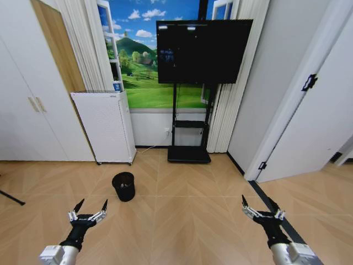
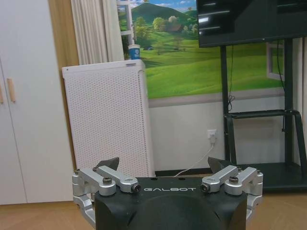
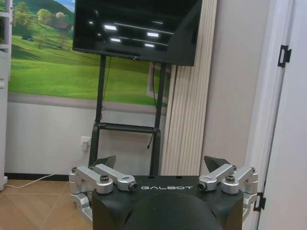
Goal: Pick up the trash bin and place the garbage on the floor into it.
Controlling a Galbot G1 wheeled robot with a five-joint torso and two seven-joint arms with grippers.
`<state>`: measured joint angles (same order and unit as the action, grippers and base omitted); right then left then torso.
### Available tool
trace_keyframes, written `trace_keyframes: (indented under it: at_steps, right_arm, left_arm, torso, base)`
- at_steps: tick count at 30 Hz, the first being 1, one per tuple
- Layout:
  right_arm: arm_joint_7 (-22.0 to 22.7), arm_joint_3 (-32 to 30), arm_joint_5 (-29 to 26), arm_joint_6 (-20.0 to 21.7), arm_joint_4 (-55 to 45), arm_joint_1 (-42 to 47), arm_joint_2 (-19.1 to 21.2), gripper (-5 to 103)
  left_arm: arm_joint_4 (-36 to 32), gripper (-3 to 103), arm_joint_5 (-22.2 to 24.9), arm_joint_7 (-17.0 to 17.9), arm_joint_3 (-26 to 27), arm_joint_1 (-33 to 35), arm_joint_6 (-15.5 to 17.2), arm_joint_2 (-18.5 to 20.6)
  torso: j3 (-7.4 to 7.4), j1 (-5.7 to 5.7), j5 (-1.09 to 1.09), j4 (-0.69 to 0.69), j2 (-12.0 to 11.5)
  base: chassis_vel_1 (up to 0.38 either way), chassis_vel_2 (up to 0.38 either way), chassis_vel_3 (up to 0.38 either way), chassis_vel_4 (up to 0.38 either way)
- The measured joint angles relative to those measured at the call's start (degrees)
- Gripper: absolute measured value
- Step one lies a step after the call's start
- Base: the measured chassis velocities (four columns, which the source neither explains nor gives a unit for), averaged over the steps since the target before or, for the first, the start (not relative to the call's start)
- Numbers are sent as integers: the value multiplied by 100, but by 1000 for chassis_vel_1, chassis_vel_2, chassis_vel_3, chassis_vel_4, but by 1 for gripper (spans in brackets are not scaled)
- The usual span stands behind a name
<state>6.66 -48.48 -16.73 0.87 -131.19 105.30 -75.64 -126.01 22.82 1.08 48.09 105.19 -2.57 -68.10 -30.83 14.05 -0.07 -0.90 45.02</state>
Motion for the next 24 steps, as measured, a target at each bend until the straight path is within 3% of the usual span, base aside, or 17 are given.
trace_keyframes:
  at_steps: [3,6,7,10,13,15,17,21,24]
  right_arm:
    - [1,0,0,0,0,0,0,100]
    - [0,-1,0,0,-1,0,0,100]
    - [1,0,0,0,0,1,0,100]
    - [1,0,0,0,0,1,0,100]
    - [2,-1,0,0,0,0,0,100]
    - [1,-1,0,0,0,1,0,100]
    - [1,0,0,0,0,0,0,100]
    - [1,-1,0,0,0,2,-1,100]
    - [0,0,0,0,1,-2,0,100]
  left_arm:
    - [0,100,0,-1,0,0,0,-1]
    - [0,100,0,-1,-1,0,0,0]
    - [-1,100,-1,-1,0,0,0,-1]
    - [0,100,0,-1,-1,0,0,-1]
    - [-1,100,0,-2,-1,0,0,-1]
    - [0,100,0,-2,-1,0,0,-1]
    - [0,100,0,-1,-1,0,0,0]
    - [0,100,0,1,-1,0,0,0]
    - [0,100,0,6,0,1,0,-1]
  torso:
    - [1,-2,11,-2,1]
    - [0,-1,0,-1,0]
    - [1,-2,13,-1,0]
    - [0,-1,1,-1,0]
    - [0,-1,13,-1,0]
    - [1,-1,0,-2,0]
    - [1,-1,5,0,0]
    - [2,-1,5,-4,1]
    - [0,0,8,3,-1]
  base:
    - [366,385,-366,-370]
    - [356,368,-363,-345]
    - [376,373,-343,-344]
    - [344,345,-347,-337]
    - [331,332,-335,-366]
    - [331,308,-337,-329]
    - [296,258,-315,-269]
    - [218,77,-152,-179]
    - [32,1,37,-24]
